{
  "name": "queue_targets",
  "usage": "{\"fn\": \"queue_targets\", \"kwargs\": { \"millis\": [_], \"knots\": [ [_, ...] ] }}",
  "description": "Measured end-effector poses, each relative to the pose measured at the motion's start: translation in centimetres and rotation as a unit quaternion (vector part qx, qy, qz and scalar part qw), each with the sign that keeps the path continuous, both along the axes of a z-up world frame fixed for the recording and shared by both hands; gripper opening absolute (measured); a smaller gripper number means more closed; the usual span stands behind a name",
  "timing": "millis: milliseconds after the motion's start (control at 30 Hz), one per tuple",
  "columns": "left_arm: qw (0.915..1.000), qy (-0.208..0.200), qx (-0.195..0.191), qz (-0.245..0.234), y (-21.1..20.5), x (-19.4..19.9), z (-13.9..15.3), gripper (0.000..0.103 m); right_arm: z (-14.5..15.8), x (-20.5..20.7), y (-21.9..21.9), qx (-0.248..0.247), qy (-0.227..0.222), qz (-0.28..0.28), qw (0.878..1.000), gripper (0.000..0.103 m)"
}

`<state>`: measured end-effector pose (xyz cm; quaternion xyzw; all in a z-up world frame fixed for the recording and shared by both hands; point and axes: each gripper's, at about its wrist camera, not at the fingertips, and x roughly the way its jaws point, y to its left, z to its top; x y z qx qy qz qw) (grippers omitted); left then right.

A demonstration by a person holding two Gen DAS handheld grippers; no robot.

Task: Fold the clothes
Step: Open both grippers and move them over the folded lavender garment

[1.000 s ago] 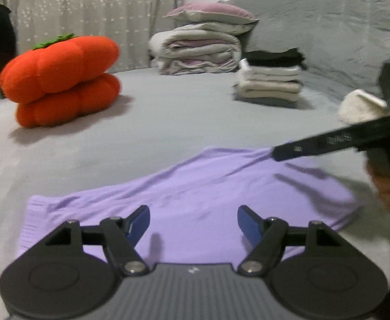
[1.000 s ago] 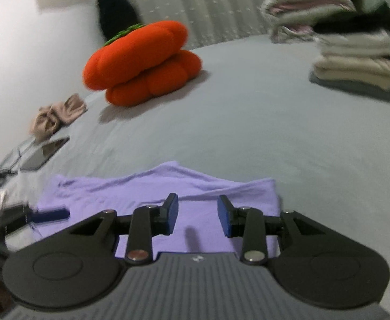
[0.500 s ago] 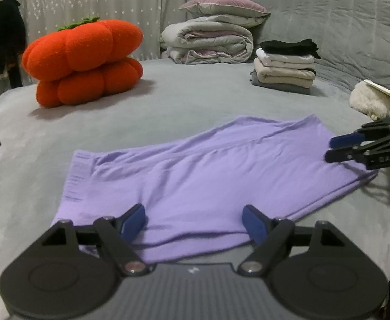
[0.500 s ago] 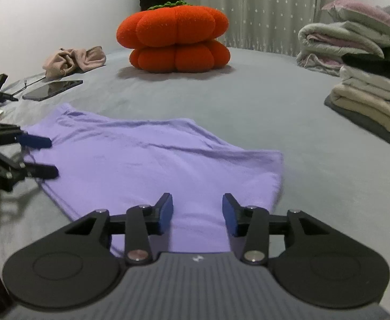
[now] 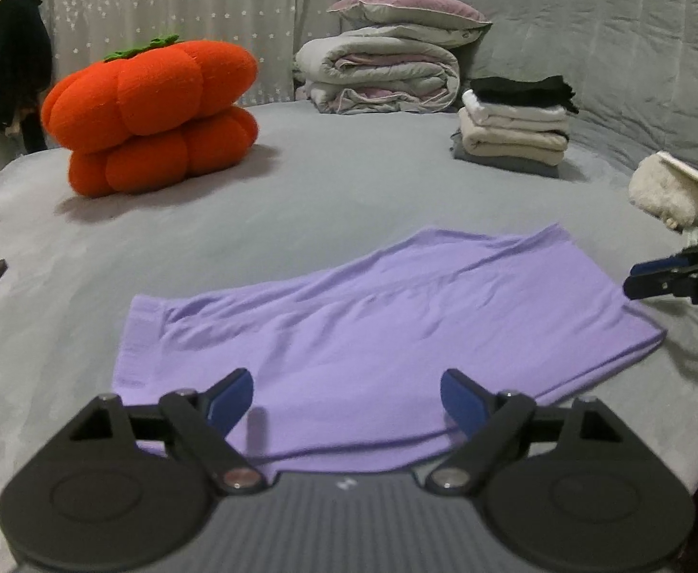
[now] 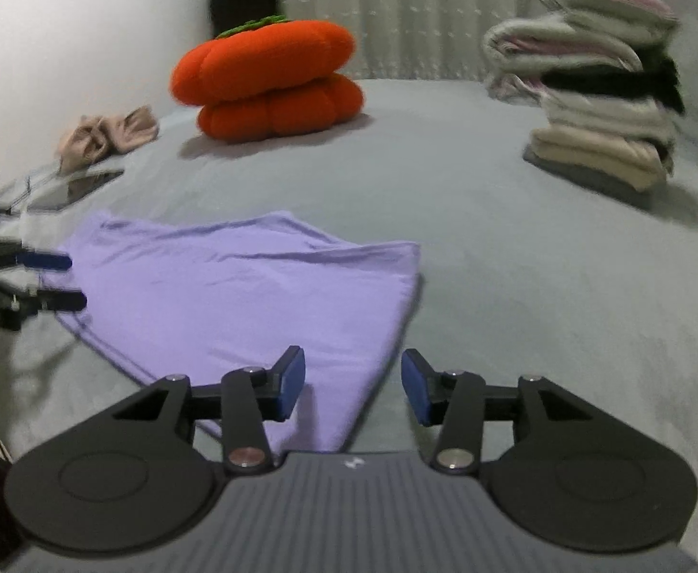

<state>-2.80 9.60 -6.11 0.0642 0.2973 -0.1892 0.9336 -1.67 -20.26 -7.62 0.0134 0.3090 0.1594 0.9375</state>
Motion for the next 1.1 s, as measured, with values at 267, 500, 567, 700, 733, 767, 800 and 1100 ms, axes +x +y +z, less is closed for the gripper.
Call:
{"fn": "queue_targets", "kwargs": {
  "millis": [267,500,567,700,733,767,800,1100],
  "knots": [
    [0.9980,0.045,-0.043,-0.008,-3.1,1.1,1.2,0.096,0.1,1.0,-2.6,0.095,0.058,-0.056,0.992,0.049],
    [0.9869,0.101,-0.118,-0.044,-6.1,2.6,2.0,0.097,-0.5,1.3,-3.9,0.167,0.101,-0.074,0.978,0.049],
    [0.9812,0.122,-0.141,-0.049,-7.0,3.3,1.9,0.097,-0.7,1.4,-4.6,0.198,0.113,-0.081,0.970,0.049],
    [0.9701,0.159,-0.177,-0.050,-8.6,4.6,1.4,0.095,-1.0,1.7,-5.7,0.252,0.135,-0.092,0.954,0.048],
    [0.9677,0.166,-0.184,-0.049,-9.0,4.9,1.3,0.094,-1.0,1.7,-5.8,0.261,0.139,-0.093,0.951,0.048],
    [0.9657,0.171,-0.189,-0.049,-9.4,5.2,1.2,0.094,-1.0,1.8,-5.9,0.269,0.143,-0.093,0.948,0.047],
    [0.9637,0.177,-0.194,-0.048,-9.8,5.5,1.1,0.092,-1.1,1.9,-5.9,0.275,0.147,-0.092,0.946,0.047],
    [0.9608,0.200,-0.179,-0.070,-15.1,7.4,0.8,0.087,-1.0,1.6,-5.9,0.289,0.164,-0.079,0.940,0.043]
  ]
}}
